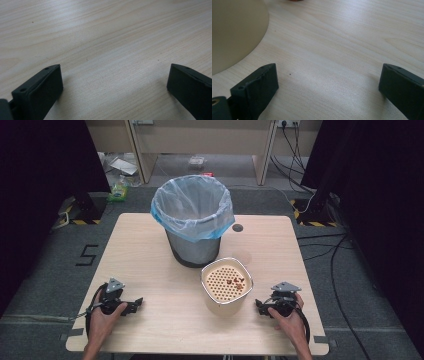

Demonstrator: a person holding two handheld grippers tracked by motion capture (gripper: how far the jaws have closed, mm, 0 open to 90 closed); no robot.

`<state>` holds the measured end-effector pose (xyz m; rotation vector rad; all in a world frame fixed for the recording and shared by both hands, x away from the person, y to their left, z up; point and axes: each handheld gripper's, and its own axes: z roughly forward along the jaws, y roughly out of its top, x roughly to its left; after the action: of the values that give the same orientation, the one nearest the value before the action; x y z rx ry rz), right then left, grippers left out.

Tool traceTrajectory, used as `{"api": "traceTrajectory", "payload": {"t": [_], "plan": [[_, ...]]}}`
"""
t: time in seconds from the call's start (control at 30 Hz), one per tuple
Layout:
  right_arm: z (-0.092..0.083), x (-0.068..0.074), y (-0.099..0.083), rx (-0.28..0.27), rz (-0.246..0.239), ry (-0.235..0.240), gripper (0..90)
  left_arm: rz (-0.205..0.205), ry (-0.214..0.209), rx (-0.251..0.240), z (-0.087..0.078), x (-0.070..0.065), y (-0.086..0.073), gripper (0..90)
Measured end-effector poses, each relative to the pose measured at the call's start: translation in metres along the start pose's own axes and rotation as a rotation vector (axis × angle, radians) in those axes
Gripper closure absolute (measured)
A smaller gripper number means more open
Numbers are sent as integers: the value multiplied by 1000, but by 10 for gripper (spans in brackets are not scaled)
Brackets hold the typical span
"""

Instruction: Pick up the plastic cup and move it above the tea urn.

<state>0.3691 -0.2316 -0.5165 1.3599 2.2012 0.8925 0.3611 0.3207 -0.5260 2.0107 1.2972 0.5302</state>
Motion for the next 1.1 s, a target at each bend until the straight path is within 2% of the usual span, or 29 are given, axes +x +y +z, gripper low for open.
{"api": "traceTrajectory", "payload": {"t": [0.1, 0.13, 0.17, 0.2, 0.23, 0.27, 0.37, 0.57, 0.7, 0.77, 0.93, 1.1], "plan": [[-1, 0, -1, -3, -8, 8, 49, 0, 0, 0, 0, 0, 0, 0], [-2, -1, 0, -11, -18, 14, 140, 0, 0, 0, 0, 0, 0, 0], [-4, 0, 0, -17, -8, 16, 213, 0, 0, 0, 0, 0, 0, 0], [-5, -1, 2, -29, -5, 17, 227, 0, 0, 0, 0, 0, 0, 0], [-5, -1, 2, -29, -5, 17, 227, 0, 0, 0, 0, 0, 0, 0], [-7, -2, 3, -42, 0, 23, 160, 0, 0, 0, 0, 0, 0, 0], [-12, -4, 12, -64, 4, -9, 213, 0, 0, 0, 0, 0, 0, 0], [-21, -10, 36, -112, 33, -21, 235, 0, 0, 0, 0, 0, 0, 0], [-23, -14, 51, -126, 21, -4, 265, 0, 0, 0, 0, 0, 0, 0], [-24, -17, 61, -130, 14, -16, 265, -1, 0, 0, 0, 0, 0, 0], [-25, -21, 78, -139, 31, -9, 248, -1, 0, -1, 0, 0, 0, 0], [-26, -24, 94, -154, 25, -2, 249, 0, 0, 0, 0, 0, 0, 0]]}}
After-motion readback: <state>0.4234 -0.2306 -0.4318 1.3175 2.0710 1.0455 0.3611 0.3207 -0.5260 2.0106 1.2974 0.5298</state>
